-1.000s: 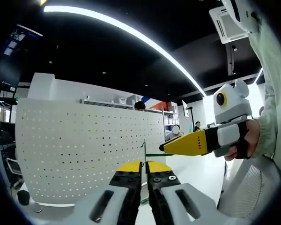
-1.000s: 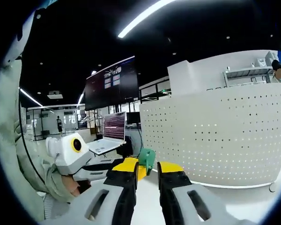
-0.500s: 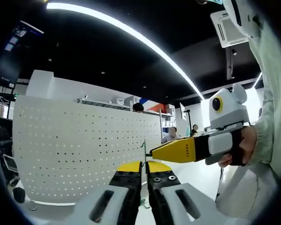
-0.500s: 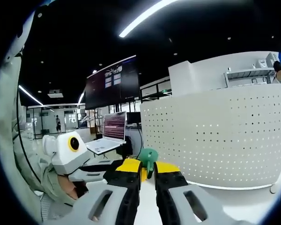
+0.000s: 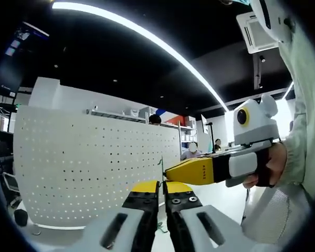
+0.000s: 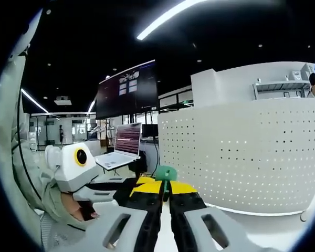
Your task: Insert the hook assembly into the mounting plate slot until the hook locks in place.
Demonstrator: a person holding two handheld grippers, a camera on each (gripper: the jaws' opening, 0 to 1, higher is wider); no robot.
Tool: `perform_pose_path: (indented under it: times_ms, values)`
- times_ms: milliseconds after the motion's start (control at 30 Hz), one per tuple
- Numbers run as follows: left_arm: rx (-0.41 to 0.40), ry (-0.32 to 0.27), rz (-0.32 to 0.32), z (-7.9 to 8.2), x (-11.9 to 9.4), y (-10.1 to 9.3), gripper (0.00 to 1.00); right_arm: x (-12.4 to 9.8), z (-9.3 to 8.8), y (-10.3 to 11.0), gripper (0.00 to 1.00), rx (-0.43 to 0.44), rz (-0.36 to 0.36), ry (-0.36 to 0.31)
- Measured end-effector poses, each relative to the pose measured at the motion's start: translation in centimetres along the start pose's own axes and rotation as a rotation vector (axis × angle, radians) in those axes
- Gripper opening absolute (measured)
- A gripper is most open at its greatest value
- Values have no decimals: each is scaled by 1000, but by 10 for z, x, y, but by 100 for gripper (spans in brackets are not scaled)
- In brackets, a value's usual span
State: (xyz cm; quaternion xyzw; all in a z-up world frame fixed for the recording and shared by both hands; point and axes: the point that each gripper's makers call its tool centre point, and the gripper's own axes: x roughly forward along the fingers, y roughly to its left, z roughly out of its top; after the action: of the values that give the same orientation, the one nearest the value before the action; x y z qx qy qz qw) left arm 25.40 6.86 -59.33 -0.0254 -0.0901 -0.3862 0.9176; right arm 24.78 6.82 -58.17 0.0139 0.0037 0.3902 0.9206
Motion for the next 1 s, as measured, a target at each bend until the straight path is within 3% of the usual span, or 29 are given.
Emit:
perform_pose_path:
  times_ms: [500,733,1000]
  values:
    - [34,29,8,-6,1,1,5,2,-5,-2,1,-10,-13,14]
    - [28,47,5,-11,1,1,6,3,3,-5,1,-28,-30,2]
    - [36,82,21,-18,0,1,19,2,14,-20,1,-39,-70,-28]
